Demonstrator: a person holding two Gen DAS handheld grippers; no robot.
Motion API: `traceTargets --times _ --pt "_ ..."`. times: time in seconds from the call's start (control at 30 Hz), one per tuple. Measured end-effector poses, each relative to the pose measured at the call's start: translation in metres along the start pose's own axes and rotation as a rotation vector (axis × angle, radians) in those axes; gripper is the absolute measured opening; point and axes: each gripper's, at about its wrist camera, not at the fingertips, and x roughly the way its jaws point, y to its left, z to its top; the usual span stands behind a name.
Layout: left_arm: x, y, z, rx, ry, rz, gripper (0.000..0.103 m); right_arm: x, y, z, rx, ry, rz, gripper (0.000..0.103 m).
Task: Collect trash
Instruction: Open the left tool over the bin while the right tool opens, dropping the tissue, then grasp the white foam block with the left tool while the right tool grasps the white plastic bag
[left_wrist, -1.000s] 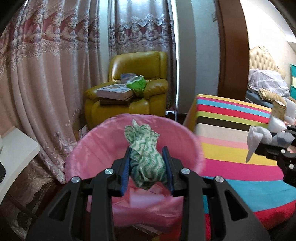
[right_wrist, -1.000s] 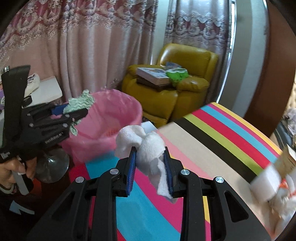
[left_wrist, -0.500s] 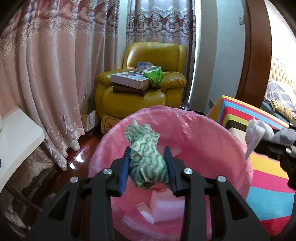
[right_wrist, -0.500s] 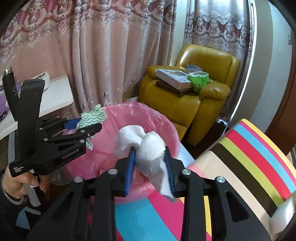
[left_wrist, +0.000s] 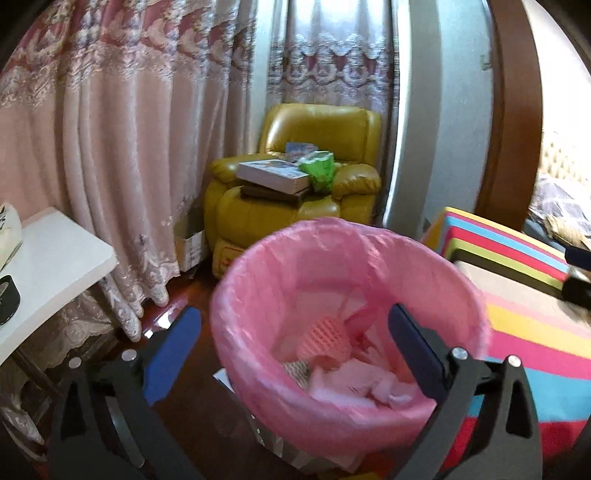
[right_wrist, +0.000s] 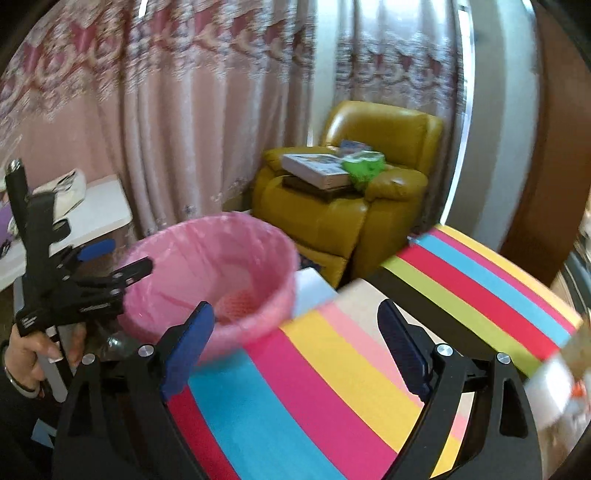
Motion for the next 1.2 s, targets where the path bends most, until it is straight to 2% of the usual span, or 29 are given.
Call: traceTargets --times 0.13,0.23,0.43,0.53,0.6,0.67,0.77,0.87,0.97,1.1,1.2 --pt "-0.018 -0.027 -0.008 0.045 -0.025 -0.055 0.098 -0.025 -0.032 -0.026 0.098 -0.01 -0.084 0.084" --pt "-0.024 -0.057 -0.015 0.095 -0.008 -0.12 0.098 -0.04 -0.053 -0.042 0.17 -0.011 -0.12 0.084" --pt "-0.029 -0.128 -0.036 0.236 0.039 -0.226 0.098 -0.08 -0.095 -0.081 0.227 -0.014 -0.315 0.084" --pt "-0.034 -0.157 -0.045 0.274 0.019 -0.277 0.098 -0.108 -0.125 -0.099 0.267 -0.031 -0.412 0.084" --pt "-0.039 -0.175 -0.049 0.282 0.007 -0.316 0.098 -0.127 -0.152 -0.112 0.307 -0.036 -0.492 0.084" --pt "-0.041 -0.19 -0.052 0.254 0.028 -0.402 0.098 -0.145 -0.179 -0.125 0.378 -0.041 -0.554 0.084" --pt "-0.039 -0.21 -0.053 0.25 0.073 -0.438 0.098 -0.163 -0.212 -0.146 0.454 -0.026 -0.627 0.084" --pt "-0.036 -0.231 -0.051 0.303 0.089 -0.438 0.098 -0.166 -0.236 -0.161 0.514 0.006 -0.657 0.084" --pt "-0.03 -0.257 -0.045 0.335 0.123 -0.481 0.098 -0.161 -0.252 -0.169 0.555 0.033 -0.637 0.084" --pt "-0.017 -0.288 -0.032 0.355 0.134 -0.476 0.098 -0.147 -0.264 -0.168 0.548 0.076 -0.62 0.084" --pt "-0.004 -0.319 -0.026 0.373 0.156 -0.489 0.098 -0.133 -0.275 -0.169 0.55 0.15 -0.633 0.084"
